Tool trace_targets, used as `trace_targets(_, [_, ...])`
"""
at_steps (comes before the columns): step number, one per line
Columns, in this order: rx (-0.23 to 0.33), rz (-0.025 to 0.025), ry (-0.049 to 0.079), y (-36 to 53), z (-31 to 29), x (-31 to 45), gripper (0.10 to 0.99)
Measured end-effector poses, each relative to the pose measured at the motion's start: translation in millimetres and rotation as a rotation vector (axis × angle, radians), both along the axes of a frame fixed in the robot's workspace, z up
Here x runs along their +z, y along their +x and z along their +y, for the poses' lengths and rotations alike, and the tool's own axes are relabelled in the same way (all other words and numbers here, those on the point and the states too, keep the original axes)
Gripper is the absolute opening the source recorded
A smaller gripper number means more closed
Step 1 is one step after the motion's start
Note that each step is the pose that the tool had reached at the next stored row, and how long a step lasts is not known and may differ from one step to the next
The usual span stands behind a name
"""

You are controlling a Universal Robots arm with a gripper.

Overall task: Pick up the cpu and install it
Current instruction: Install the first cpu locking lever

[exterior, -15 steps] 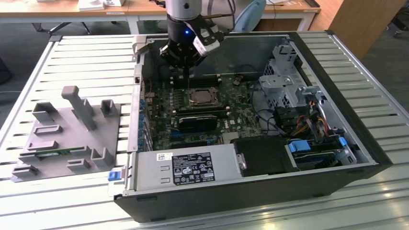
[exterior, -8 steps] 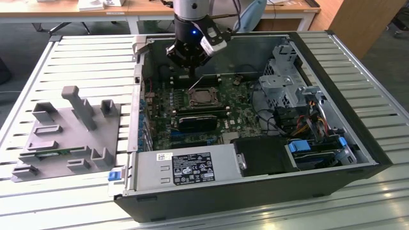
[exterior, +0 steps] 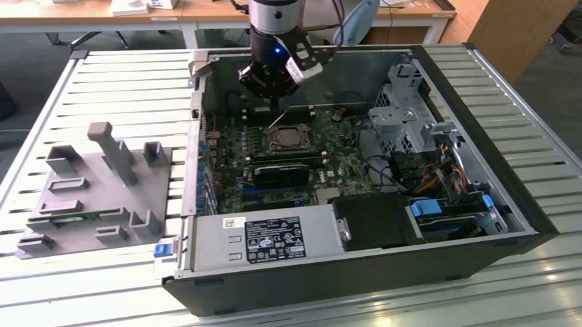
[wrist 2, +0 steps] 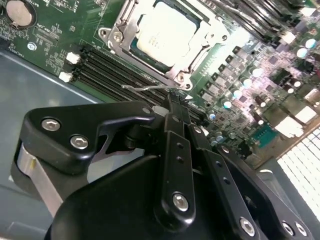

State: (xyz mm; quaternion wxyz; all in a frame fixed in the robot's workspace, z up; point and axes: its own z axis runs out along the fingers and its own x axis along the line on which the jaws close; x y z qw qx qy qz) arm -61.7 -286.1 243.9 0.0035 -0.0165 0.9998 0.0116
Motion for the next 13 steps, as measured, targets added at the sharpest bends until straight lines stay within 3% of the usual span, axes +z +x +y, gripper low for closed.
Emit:
trace_targets(6, [0.000,0.0001,0.003,9.4,0.7,-4.8,0.106])
trace_targets(13, [0.000,0.0003,0.003,14.6,6.0,-8.6,0.106])
